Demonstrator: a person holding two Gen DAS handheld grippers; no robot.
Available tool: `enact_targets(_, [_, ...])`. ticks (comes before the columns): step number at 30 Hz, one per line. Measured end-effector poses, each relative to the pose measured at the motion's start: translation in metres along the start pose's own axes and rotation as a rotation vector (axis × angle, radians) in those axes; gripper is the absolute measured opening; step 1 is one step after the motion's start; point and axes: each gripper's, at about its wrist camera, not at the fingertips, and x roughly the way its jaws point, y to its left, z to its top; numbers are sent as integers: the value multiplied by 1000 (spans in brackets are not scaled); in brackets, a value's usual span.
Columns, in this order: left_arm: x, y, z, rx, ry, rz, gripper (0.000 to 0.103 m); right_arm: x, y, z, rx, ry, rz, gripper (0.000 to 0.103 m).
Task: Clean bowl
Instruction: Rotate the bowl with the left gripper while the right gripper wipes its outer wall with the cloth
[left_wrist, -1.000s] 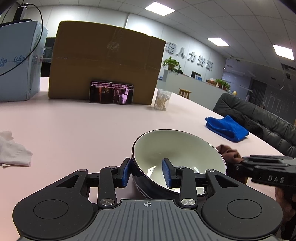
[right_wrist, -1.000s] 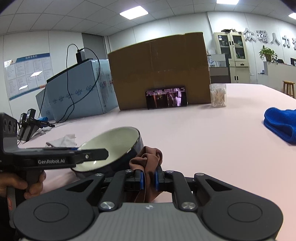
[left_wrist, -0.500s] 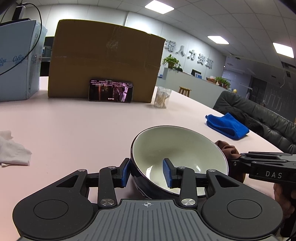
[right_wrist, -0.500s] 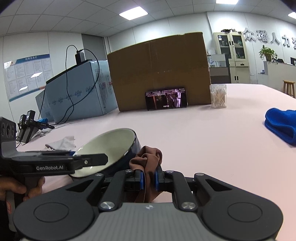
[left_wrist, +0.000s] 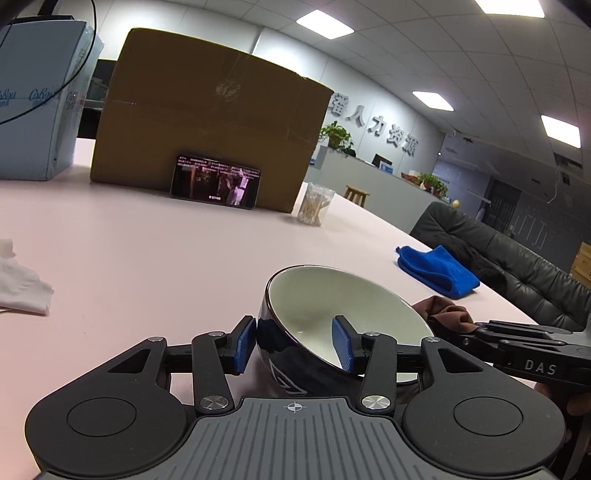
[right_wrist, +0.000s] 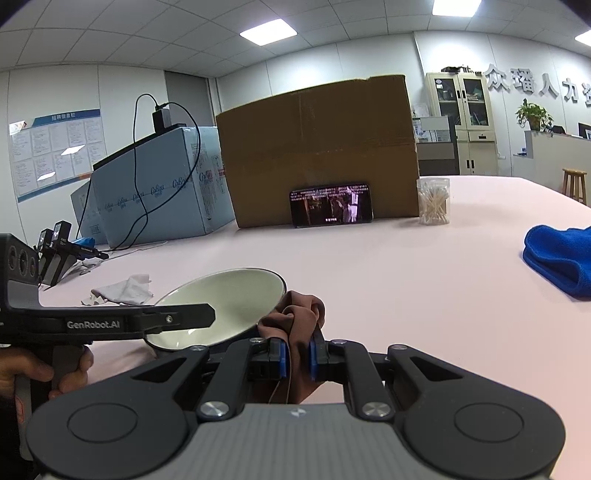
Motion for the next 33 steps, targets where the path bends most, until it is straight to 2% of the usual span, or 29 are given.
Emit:
enact_targets(6, [2, 3, 3, 0, 0, 1, 44, -2, 2, -1, -10, 1, -6, 14])
enact_targets(12, [1, 1, 2, 2, 0, 0, 45, 13, -1, -9, 1, 59, -18, 14])
enact_targets(23, [-3, 0, 0, 2, 0, -2, 46, 5, -2, 0, 2, 8, -3, 14])
enact_targets(33, [-5, -1, -1, -5, 3, -8, 48, 21, -4, -6, -4, 58, -14, 14])
